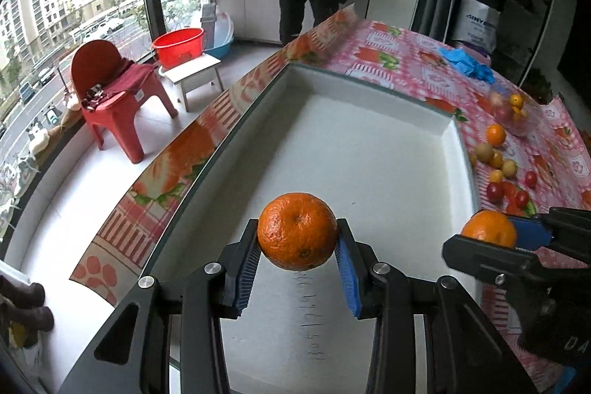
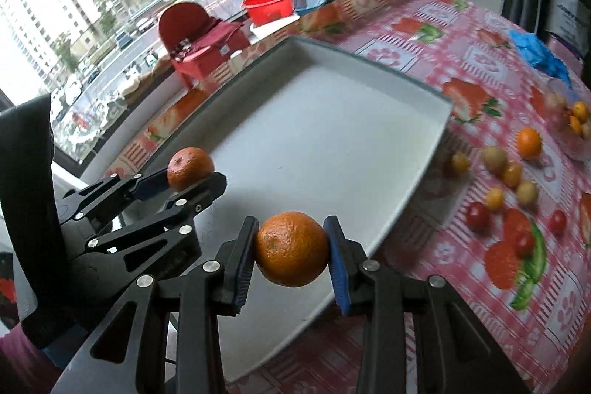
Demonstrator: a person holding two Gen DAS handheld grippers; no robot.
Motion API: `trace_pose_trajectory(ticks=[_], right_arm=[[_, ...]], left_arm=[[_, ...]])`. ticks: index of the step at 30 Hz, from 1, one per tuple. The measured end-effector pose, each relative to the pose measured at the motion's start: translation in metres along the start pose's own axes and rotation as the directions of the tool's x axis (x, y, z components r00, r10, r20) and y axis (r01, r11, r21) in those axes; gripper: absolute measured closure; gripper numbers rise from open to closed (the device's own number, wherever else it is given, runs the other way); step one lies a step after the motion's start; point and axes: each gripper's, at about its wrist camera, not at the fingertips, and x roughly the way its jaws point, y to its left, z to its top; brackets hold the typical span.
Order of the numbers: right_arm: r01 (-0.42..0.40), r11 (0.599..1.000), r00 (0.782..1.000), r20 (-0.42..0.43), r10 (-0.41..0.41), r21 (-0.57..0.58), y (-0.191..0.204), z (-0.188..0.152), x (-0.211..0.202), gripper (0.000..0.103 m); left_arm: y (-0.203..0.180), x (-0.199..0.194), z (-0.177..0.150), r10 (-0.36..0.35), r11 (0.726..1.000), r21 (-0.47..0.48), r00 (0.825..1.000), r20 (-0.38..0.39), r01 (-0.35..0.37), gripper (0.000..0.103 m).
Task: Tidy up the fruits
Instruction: 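Lower the oranges into the white tray and open both tools, then grasp a red tomato with the left tool while the right tool grasps another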
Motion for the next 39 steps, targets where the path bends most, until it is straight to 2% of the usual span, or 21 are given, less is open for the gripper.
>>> trace_pose_trajectory(ticks=[8, 14, 18, 20, 21, 23, 29, 32, 39], right_arm=[[-0.001, 1.000, 0.999, -0.032, 0.001, -0.002, 0.000, -0.005, 0.010, 0.063], [0.012, 1.000, 1.000, 0.017, -0.012, 0.004, -0.005, -0.005, -0.007, 0.033], [0.030, 0.999, 0.999, 0.040, -0.031, 0.019, -0.016, -0.007, -0.019, 0.027], [0.037, 0.999, 0.998, 0.052, -0.039, 0.031, -0.024, -0.008, -0.025, 0.023], [0.040, 0.998, 0.997, 0.058, -0.042, 0.040, -0.029, -0.009, -0.029, 0.023], [0.055, 0.997, 0.996, 0.069, -0.059, 0.060, -0.040, -0.011, -0.036, 0.022], [0.108, 0.984, 0.988, 0.093, -0.122, 0.141, -0.077, -0.016, -0.055, 0.014], [0.156, 0.965, 0.979, 0.098, -0.180, 0.210, -0.103, -0.020, -0.067, 0.000], [0.204, 0.916, 0.962, 0.104, -0.253, 0.345, -0.163, -0.038, -0.094, 0.000]], left_arm=[[0.004, 0.013, -0.008, -0.002, 1.000, -0.010, 0.999, -0.048, 0.002, 0.062], [0.001, 0.013, -0.012, 0.002, 1.000, 0.003, 0.999, -0.034, -0.002, 0.059], [0.000, 0.013, -0.012, 0.010, 1.000, 0.006, 0.999, -0.038, -0.010, 0.057], [-0.002, 0.011, -0.013, 0.014, 1.000, 0.007, 0.999, -0.041, -0.013, 0.030], [-0.002, 0.011, -0.012, 0.024, 1.000, 0.001, 0.999, -0.026, -0.024, 0.012], [-0.005, 0.004, -0.012, 0.019, 1.000, -0.004, 1.000, 0.009, -0.019, 0.011], [-0.025, -0.002, -0.005, -0.008, 0.999, 0.033, 1.000, 0.002, 0.008, 0.011], [-0.035, -0.007, -0.002, -0.039, 0.999, 0.034, 0.999, -0.001, 0.039, 0.011], [-0.070, -0.025, 0.004, -0.111, 0.989, 0.100, 0.994, 0.006, 0.110, 0.011]])
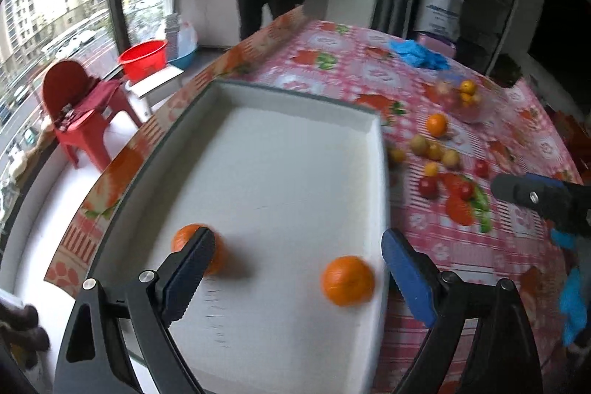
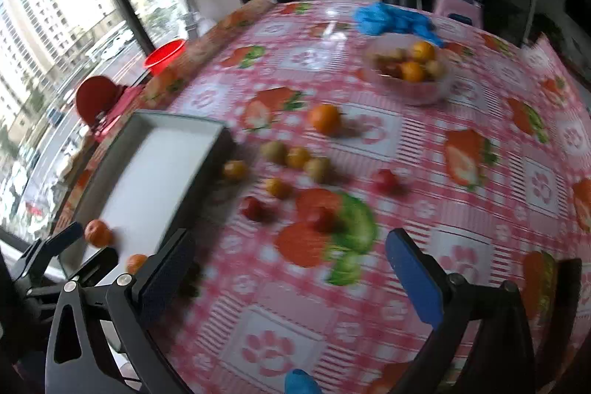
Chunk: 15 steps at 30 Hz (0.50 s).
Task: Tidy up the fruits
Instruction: 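Grasp a red tomato with the left tool while the right tool grasps another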
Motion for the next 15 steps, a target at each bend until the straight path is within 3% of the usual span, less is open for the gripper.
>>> trace_pose_trajectory(ticks=[6, 15], right_arm=[[0.067, 0.998, 0.997, -0.033, -0.067, 0.018, -0.036, -0.007, 0.004, 0.000], [0.163, 0.986, 0.981, -0.115, -0.158, 0.035, -0.078, -0.024, 0.032, 0.000]], left_arm=[[-0.041, -0.005, 0.006, -0.070, 0.994, 0.079, 0.998, -0.002, 0.070, 0.011], [-0.090, 0.008, 0.008, -0.140, 0.981, 0.120, 0.987, -0.082, 0.149, 0.011]])
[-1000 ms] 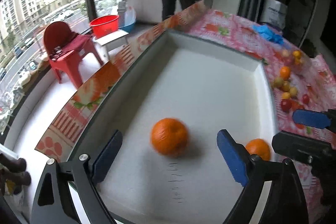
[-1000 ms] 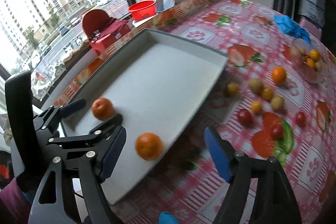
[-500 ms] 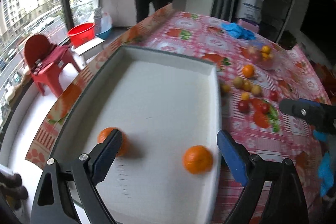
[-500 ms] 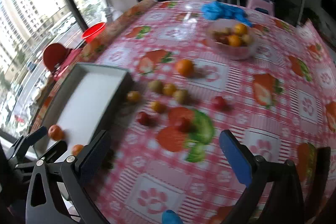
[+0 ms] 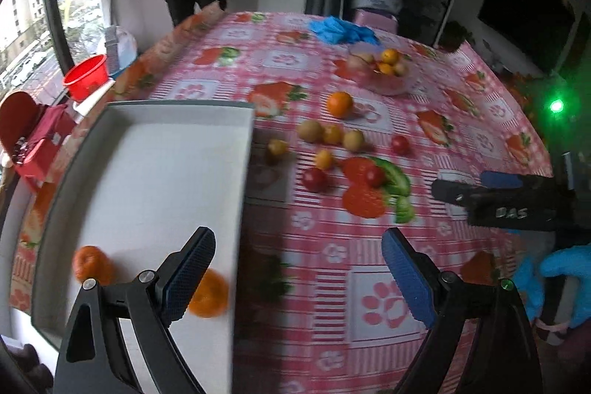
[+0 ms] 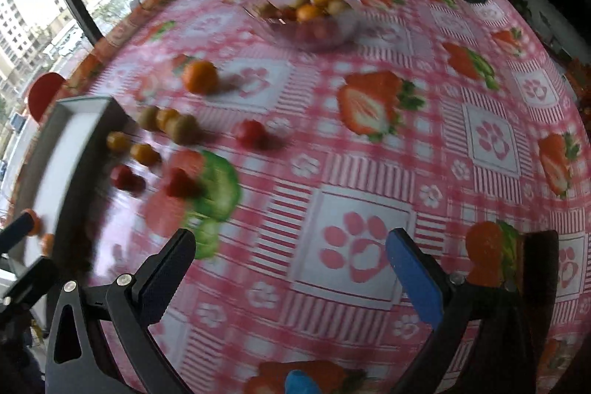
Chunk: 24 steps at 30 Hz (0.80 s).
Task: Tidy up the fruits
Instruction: 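Grasp a red tomato with the left tool while the right tool grasps another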
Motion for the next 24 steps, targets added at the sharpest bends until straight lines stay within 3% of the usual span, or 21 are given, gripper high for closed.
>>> trace_pose_trajectory(ticks=[10, 21, 24], right_arm=[[0.064, 0.996, 0.998, 0.010, -0.063, -0.061, -0.011, -0.012, 0.014, 0.000], [0.050, 0.995, 0.996, 0.084, -0.043, -0.089, -0.014, -0.022, 0.010, 0.000], [0.049, 0.995, 0.994, 0.099, -0.040, -0.089, -0.014, -0.023, 0.010, 0.000]], left_arm=[[-0.024, 0.054, 0.005, 0.048, 0.999, 0.011, 0.994, -0.102, -0.047, 0.011], [-0.028, 0.093, 0.024, 0.155, 0.988, 0.002, 0.983, -0.094, -0.156, 0.011], [-0.028, 0.098, 0.025, 0.159, 0.987, 0.009, 0.983, -0.092, -0.159, 0.020]])
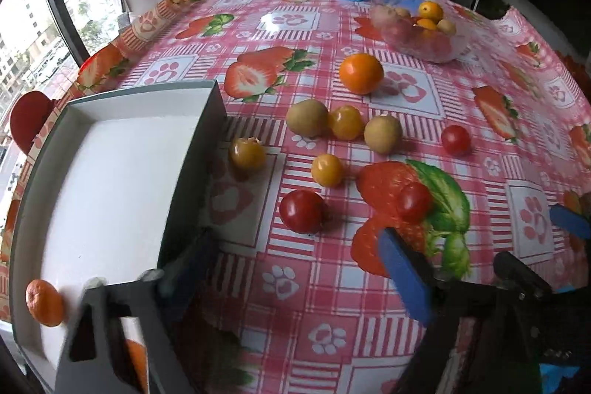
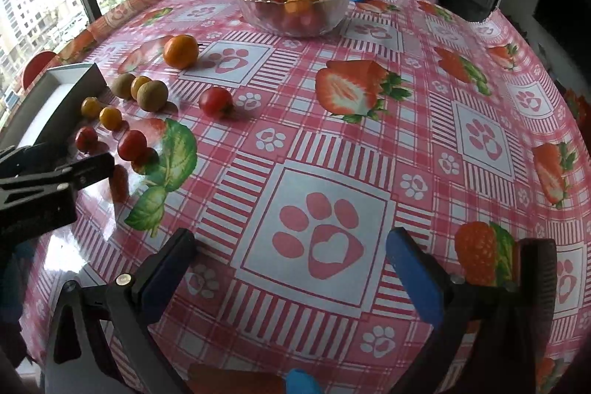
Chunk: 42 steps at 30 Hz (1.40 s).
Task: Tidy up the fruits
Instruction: 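Grasp a red tomato with the left tool while the right tool grasps another, then carry both held red tomatoes over the white tray with both tools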
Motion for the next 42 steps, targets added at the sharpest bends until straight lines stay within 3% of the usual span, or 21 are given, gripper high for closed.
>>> trace_pose_trajectory(ticks=[2, 5, 8, 10, 14, 23, 32, 37, 40, 42], right_arm=[[0.000, 1.000, 1.000, 0.009, 0.000, -0.001, 0.001, -0.002, -0.001, 0.000], [-0.001, 1.000, 1.000, 0.021, 0.001, -0.002, 0.000, -0.003, -0.001, 0.000], [-0.002, 1.000, 1.000, 0.023, 0.002, -0.002, 0.000, -0.003, -0.001, 0.000], [-0.002, 1.000, 1.000, 0.023, 0.002, -0.002, 0.000, -0.003, -0.001, 0.000], [-0.002, 1.000, 1.000, 0.023, 0.002, -0.002, 0.000, -0.003, -0.001, 0.000], [0.011, 1.000, 1.000, 0.005, -0.011, 0.023, 0.003, 0.000, -0.002, 0.000], [-0.102, 0.992, 0.995, -0.009, 0.102, -0.074, 0.058, 0.022, 0.009, 0.003], [-0.092, 0.987, 0.996, 0.005, 0.093, -0.130, 0.090, 0.040, 0.019, 0.019], [-0.100, 0.984, 0.995, 0.011, 0.103, -0.146, 0.100, 0.048, 0.020, 0.036], [-0.113, 0.981, 0.993, 0.014, 0.117, -0.157, 0.104, 0.051, 0.019, 0.065]], left_arm=[[-0.002, 0.001, 0.003, -0.003, 1.000, 0.010, 1.000, -0.003, 0.003, 0.021], [-0.005, 0.003, 0.009, -0.015, 1.000, 0.020, 1.000, -0.001, 0.015, 0.031], [-0.007, 0.004, 0.013, -0.034, 0.999, 0.016, 0.999, 0.000, 0.034, 0.045], [-0.009, 0.003, 0.014, -0.047, 0.999, 0.024, 0.999, 0.001, 0.047, 0.065], [-0.008, 0.001, 0.012, -0.065, 0.997, 0.036, 0.998, 0.007, 0.064, 0.077], [0.005, -0.013, -0.013, -0.111, 0.993, 0.029, 0.994, 0.020, 0.111, 0.078], [0.017, -0.028, -0.037, -0.125, 0.992, 0.020, 0.992, 0.018, 0.125, 0.079], [0.025, -0.032, -0.045, -0.135, 0.991, -0.006, 0.991, 0.016, 0.135, 0.079], [0.025, -0.034, -0.047, -0.140, 0.990, -0.011, 0.990, 0.015, 0.140, 0.079], [0.025, -0.034, -0.048, -0.137, 0.990, -0.009, 0.990, 0.019, 0.137, 0.078]])
